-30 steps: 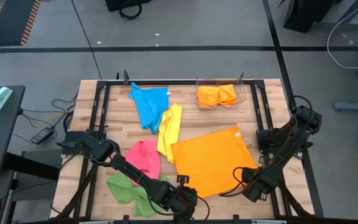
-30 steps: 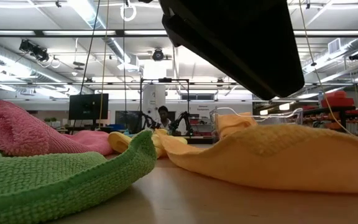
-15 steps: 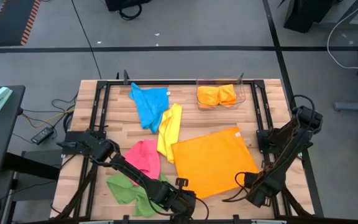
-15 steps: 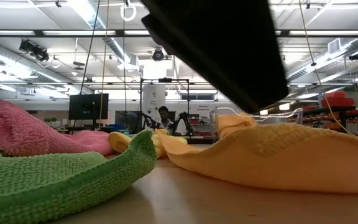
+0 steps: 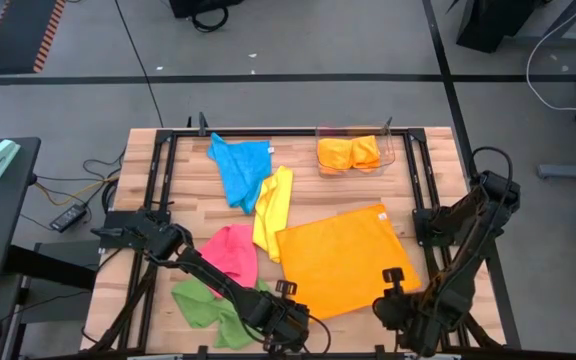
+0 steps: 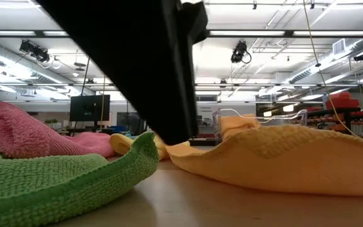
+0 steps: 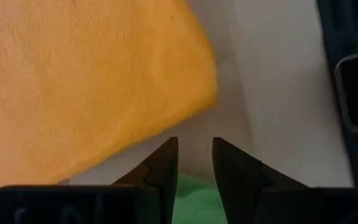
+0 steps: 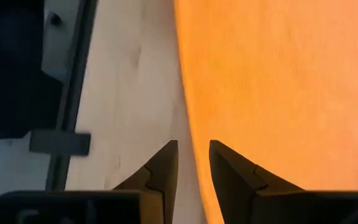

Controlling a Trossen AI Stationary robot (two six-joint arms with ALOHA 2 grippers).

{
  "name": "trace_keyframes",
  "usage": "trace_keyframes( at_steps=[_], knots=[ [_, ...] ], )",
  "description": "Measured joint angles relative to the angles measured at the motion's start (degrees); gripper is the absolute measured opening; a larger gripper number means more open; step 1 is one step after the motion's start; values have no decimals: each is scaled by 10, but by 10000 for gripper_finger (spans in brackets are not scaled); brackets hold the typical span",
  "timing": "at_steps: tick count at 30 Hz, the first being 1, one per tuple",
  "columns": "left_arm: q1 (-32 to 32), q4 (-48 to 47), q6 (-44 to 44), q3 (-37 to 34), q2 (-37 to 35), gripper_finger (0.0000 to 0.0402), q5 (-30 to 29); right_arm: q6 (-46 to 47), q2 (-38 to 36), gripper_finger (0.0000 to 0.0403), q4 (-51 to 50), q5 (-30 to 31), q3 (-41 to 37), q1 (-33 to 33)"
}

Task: Fold microfiber towels
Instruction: Fold the orange microfiber cloth

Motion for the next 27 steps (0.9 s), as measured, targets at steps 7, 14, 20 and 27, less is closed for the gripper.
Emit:
trace_keyframes(
  at_steps=[7, 14, 20, 27],
  knots=[
    [-10, -6, 57, 0, 0, 108, -81, -21, 0, 103, 32, 12, -18, 0],
    [-20, 1, 117, -2, 9, 108, -106, -1, 0, 104, 32, 12, -42, 0],
    [-18, -15, 158, -4, 25, 108, -177, -3, 0, 104, 51, 12, -57, 0],
    [-14, -17, 181, -3, 24, 108, -176, -4, 1, 104, 58, 12, -59, 0]
  ],
)
